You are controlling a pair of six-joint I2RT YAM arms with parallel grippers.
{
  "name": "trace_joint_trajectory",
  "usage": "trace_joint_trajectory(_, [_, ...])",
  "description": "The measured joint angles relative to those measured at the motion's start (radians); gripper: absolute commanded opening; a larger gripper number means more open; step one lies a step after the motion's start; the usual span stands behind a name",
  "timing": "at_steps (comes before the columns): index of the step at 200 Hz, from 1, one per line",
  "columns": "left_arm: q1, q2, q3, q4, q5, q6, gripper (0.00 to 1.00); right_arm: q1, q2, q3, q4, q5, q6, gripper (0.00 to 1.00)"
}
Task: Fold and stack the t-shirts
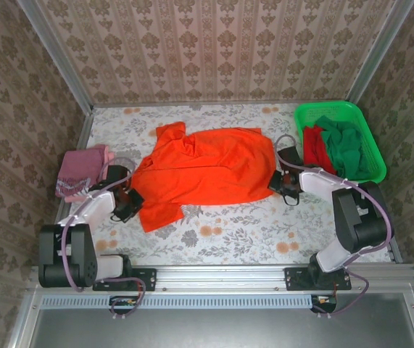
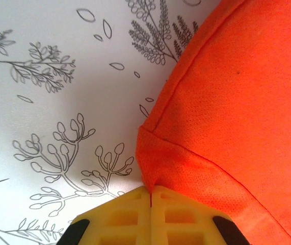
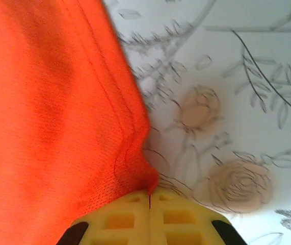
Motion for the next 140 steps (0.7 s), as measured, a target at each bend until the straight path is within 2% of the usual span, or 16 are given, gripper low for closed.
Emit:
trace_joint_trajectory(38, [0.029,-0.011,0.042,-0.016,0.013,0.026,0.00,0.000,0.011,0.116,-0.001,-0.001,-0.009,0.00])
trace_joint_trajectory(76, [0.040,0.055,0.102,-0.026,0.031,0.052,0.00,0.000,0.130,0.247,-0.010,0.001,-0.027,0.04])
trace_joint_trajectory(89, [0.040,0.077,0.113,-0.025,0.039,0.058,0.00,0.000,0.182,0.291,-0.016,0.001,-0.032,0.16])
trace_joint_trajectory(113, [0.042,0.098,0.121,-0.026,0.047,0.063,0.00,0.000,0.220,0.331,-0.013,0.000,-0.038,0.49])
trace_joint_trajectory(125, [0.041,0.100,0.121,-0.026,0.051,0.065,0.00,0.000,0.208,0.331,-0.013,0.001,-0.050,0.55])
trace_joint_trajectory(140, [0.041,0.100,0.122,-0.026,0.053,0.067,0.00,0.000,0.163,0.305,0.001,0.007,-0.050,0.55])
